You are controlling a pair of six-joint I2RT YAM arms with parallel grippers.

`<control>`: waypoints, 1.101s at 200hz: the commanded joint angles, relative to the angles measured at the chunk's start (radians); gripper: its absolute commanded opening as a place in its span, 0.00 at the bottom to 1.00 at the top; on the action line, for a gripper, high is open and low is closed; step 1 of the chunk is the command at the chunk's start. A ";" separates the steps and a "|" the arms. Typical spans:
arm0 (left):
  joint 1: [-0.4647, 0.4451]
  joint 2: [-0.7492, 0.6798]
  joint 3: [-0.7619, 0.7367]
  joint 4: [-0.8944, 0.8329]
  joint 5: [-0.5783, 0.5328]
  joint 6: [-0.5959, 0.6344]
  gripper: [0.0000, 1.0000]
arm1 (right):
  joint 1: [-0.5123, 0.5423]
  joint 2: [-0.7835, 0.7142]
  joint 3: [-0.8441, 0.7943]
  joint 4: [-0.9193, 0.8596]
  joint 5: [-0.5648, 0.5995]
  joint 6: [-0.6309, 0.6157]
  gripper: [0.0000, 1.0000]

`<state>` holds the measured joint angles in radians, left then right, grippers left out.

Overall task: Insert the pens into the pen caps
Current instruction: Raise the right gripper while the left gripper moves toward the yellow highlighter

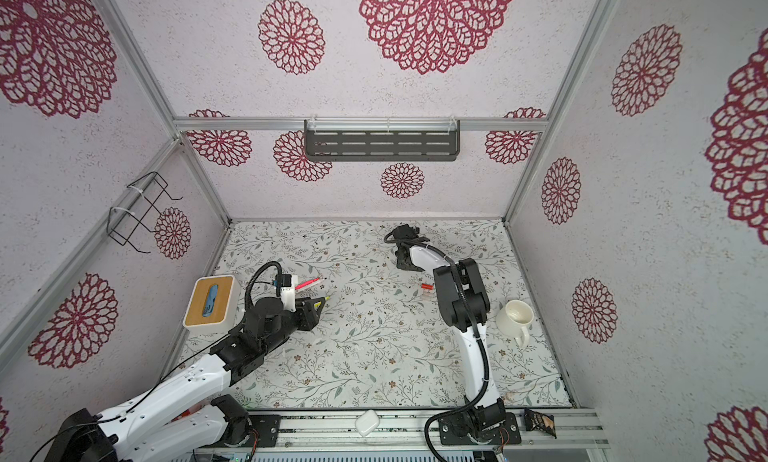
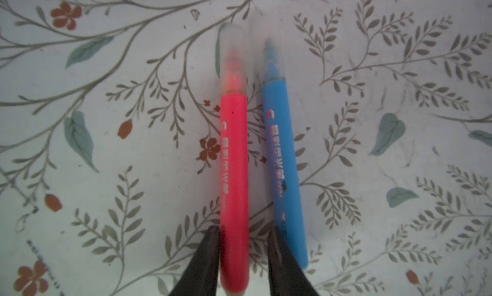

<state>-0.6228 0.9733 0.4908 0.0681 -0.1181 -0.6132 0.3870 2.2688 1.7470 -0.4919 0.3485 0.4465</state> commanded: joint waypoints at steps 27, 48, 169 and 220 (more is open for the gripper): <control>0.008 -0.021 0.000 -0.012 -0.010 0.010 0.53 | 0.005 -0.140 -0.044 -0.056 0.020 -0.006 0.36; 0.009 -0.021 0.002 -0.021 -0.015 0.012 0.53 | 0.021 -0.204 -0.065 -0.043 0.020 -0.019 0.37; 0.123 0.145 0.071 -0.110 0.015 -0.027 0.54 | 0.098 -0.650 -0.454 0.232 -0.290 -0.172 0.54; 0.218 0.298 0.130 -0.098 0.093 -0.012 0.53 | 0.099 -0.740 -0.611 0.350 -0.542 -0.239 0.57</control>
<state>-0.4347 1.2186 0.5739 -0.0250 -0.0681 -0.6281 0.4873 1.5890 1.1946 -0.2455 -0.0219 0.2615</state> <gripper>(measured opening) 0.533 0.559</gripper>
